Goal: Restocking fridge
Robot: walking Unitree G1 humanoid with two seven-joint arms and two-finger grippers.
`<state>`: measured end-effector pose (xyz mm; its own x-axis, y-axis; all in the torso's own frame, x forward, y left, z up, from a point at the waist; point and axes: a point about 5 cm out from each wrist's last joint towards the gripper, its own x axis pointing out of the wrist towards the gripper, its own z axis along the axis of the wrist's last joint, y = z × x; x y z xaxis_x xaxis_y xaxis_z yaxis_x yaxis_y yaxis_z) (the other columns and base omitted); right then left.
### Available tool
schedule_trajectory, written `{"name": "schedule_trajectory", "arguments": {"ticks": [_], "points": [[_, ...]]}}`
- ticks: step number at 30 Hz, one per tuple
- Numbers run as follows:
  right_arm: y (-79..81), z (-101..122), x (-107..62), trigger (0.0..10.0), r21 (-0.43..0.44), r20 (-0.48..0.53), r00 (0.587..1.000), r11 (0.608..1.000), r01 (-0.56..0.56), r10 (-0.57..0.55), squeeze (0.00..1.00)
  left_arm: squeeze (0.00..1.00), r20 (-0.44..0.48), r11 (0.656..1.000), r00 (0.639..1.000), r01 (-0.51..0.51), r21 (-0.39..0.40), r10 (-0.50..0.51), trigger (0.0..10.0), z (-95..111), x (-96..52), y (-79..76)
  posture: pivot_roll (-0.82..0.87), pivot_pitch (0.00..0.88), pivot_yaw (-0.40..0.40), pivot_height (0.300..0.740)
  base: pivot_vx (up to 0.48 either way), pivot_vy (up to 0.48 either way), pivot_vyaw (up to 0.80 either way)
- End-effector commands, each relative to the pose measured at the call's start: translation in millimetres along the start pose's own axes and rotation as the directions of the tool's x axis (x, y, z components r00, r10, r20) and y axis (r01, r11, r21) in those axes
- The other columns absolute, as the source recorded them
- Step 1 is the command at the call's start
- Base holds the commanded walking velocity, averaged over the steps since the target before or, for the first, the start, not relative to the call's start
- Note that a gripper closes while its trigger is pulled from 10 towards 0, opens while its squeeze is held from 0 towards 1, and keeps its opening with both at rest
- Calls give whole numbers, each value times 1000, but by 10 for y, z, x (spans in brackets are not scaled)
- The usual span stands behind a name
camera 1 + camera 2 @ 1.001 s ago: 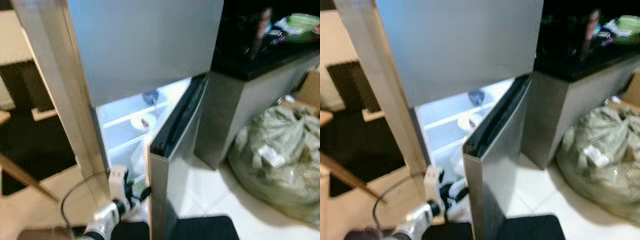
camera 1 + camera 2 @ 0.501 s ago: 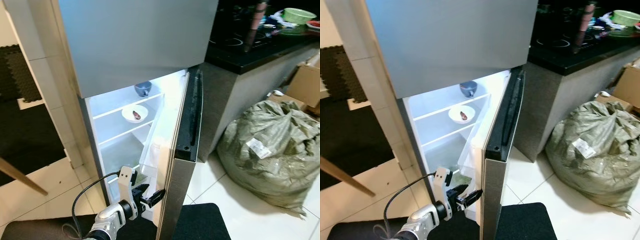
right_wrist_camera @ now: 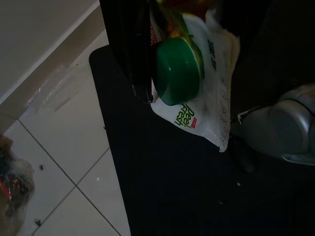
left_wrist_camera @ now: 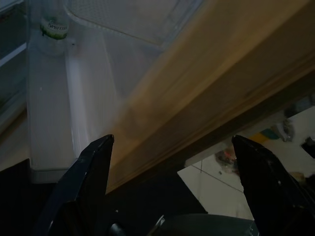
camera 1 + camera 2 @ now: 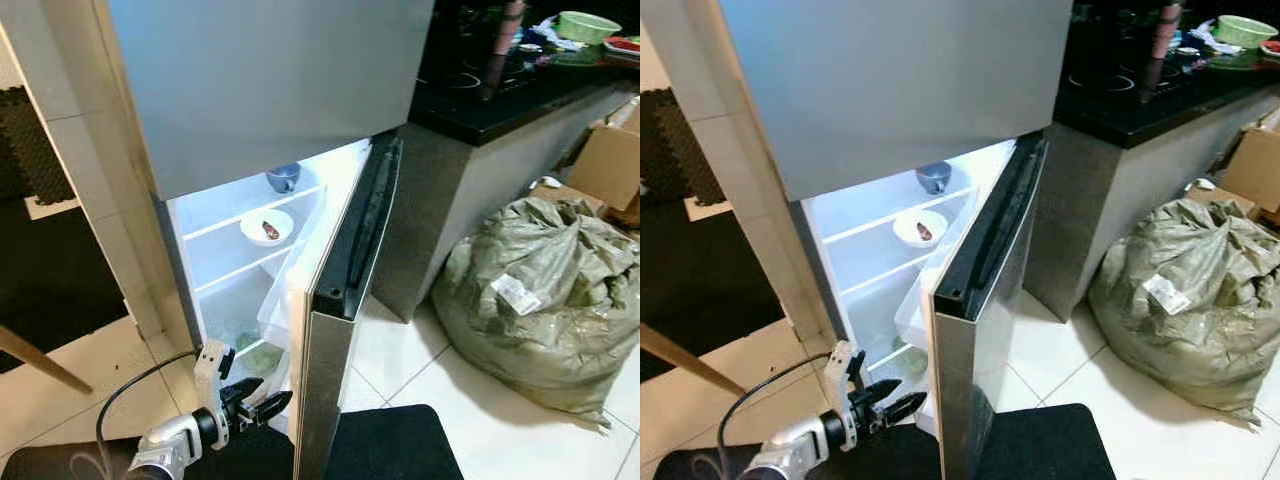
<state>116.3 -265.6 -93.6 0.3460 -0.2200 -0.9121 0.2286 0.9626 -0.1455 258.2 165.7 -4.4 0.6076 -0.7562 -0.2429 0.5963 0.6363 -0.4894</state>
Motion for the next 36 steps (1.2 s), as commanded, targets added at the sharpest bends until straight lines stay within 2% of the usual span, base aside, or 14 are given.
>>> {"name": "schedule_trajectory", "arguments": {"ticks": [1,5,9,12,14,18,19,20,24,27,28,30,31,36], "points": [[-6,-29,-2,10000,-6,-14,1000,1000,0,0,0,0,10,1000,1000,0,4,0,10000,55,-93,58,-45,0,-15,740,0,0,0],[-4,-34,-2,10000,-6,-16,1000,1000,-1,1,0,0,-12,1000,1000,26,12,-26,10000,83,-186,98,-44,0,-15,740,0,0,0],[-2,-36,-2,10000,-5,-16,1000,1000,-1,1,0,0,-74,998,997,-32,49,36,10000,66,-279,173,-45,0,-14,740,0,0,0],[-3,-35,-2,10000,-5,-16,1000,1000,-1,1,0,0,-193,964,954,-194,180,228,10000,28,-413,321,-47,0,-16,740,0,0,0],[-5,-35,-2,10000,-5,-16,1000,1000,0,0,0,0,-202,944,935,-245,220,290,10000,42,-441,364,-47,0,-16,740,0,0,0],[-7,-33,-2,10000,-6,-15,1000,1000,1,-1,0,0,-100,895,910,-367,251,402,10000,198,-441,440,-46,0,-17,740,0,0,0],[-6,-33,-2,10000,-6,-15,1000,1000,1,-1,0,0,-18,877,900,-421,233,436,3451,301,-419,459,-47,0,-17,740,0,0,0],[-6,-34,-2,10000,-6,-15,1000,1000,1,-1,0,0,41,865,890,-452,218,455,0,375,-396,465,-47,0,-17,740,0,0,0],[-4,-35,-2,10000,-5,-16,1000,1000,0,0,0,0,135,848,865,-500,177,483,0,474,-333,457,-47,0,-17,740,0,0,0],[6,-37,-1,10000,-5,-16,1000,1000,-3,2,0,0,234,836,823,-545,63,518,0,548,-201,417,-44,0,-18,740,0,0,0],[8,-37,-1,10000,-6,-16,1000,1000,-3,3,0,0,250,852,827,-524,18,504,6196,543,-122,375,-45,0,-18,740,0,0,0],[8,-37,-1,10000,-6,-16,1000,1000,-4,4,0,0,258,861,830,-509,-10,494,6196,537,-69,345,-45,0,-19,740,0,0,0],[10,-36,-1,10000,-7,-16,1000,1000,-4,4,0,0,258,871,839,-491,-16,478,10000,524,-6,305,-48,0,-18,740,0,0,0],[6,-31,-1,10000,-6,-15,1000,1000,-3,3,0,0,237,913,885,-408,-23,401,10000,446,254,120,-49,0,-19,740,0,0,0]]}}
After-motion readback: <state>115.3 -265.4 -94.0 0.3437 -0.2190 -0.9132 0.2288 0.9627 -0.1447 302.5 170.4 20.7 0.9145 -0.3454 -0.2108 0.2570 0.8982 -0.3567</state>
